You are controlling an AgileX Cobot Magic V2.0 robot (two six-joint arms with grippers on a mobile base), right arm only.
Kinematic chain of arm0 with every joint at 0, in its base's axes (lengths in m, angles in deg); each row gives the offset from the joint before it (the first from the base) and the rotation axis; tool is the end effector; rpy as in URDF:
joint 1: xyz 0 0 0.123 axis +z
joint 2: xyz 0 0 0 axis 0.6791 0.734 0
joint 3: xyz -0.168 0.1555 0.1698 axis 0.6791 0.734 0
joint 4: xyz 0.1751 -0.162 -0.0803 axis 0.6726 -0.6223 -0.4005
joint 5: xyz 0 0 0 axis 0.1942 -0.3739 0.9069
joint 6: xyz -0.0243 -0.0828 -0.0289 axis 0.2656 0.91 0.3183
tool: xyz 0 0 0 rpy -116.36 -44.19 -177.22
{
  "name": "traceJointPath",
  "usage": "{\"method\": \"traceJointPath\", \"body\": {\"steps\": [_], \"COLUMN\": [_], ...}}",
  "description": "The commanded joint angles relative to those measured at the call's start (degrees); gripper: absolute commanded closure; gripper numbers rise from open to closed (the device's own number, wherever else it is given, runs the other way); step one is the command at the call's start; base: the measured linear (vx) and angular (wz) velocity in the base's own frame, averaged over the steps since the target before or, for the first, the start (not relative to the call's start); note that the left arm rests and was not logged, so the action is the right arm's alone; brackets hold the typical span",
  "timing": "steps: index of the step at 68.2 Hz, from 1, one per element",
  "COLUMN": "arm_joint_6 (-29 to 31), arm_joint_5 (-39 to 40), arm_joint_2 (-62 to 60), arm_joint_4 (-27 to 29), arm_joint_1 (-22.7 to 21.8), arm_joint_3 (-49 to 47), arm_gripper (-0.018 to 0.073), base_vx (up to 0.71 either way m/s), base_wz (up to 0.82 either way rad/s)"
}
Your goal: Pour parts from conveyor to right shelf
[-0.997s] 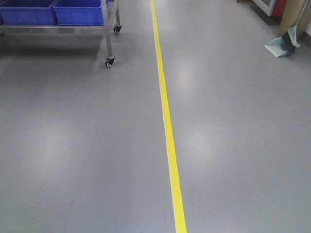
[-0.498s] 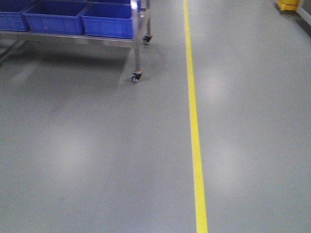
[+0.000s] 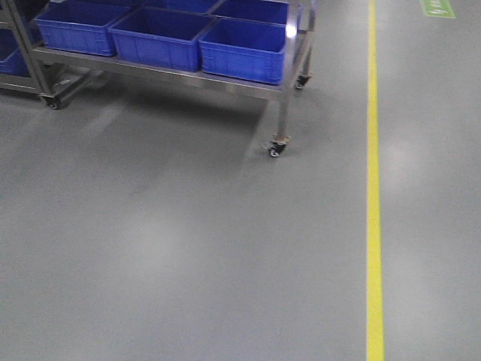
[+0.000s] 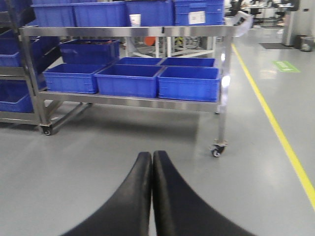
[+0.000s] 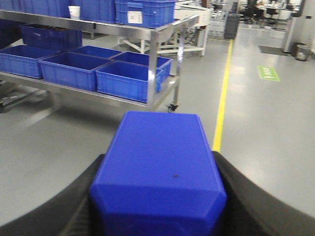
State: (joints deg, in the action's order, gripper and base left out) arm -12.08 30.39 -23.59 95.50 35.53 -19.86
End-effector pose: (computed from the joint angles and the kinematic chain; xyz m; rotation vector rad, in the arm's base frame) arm 0.0411 0.0052 0.2799 -0.0696 1.7100 -0.0777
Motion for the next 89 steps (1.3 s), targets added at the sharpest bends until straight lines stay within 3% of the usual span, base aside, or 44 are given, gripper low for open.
{"method": "traceJointPath", "body": {"steps": [1, 36, 89], "arm_joint_6": [0.5, 0.5, 0.5], "arm_joint_5": [4.5, 4.5, 4.5], "arm_joint_2": [0.7, 0.7, 0.7], "arm_joint_4": [0.4, 0.4, 0.4], "arm_joint_1": [-0.2, -0.2, -0.2], "arm_joint_3": [-1.6, -1.6, -1.6], "arm_gripper": [0.0565, 0.0565, 0.0565], "base_vx": [0.58, 0.56, 0.57], "base_wz": [0.34, 0.38, 0.7]}}
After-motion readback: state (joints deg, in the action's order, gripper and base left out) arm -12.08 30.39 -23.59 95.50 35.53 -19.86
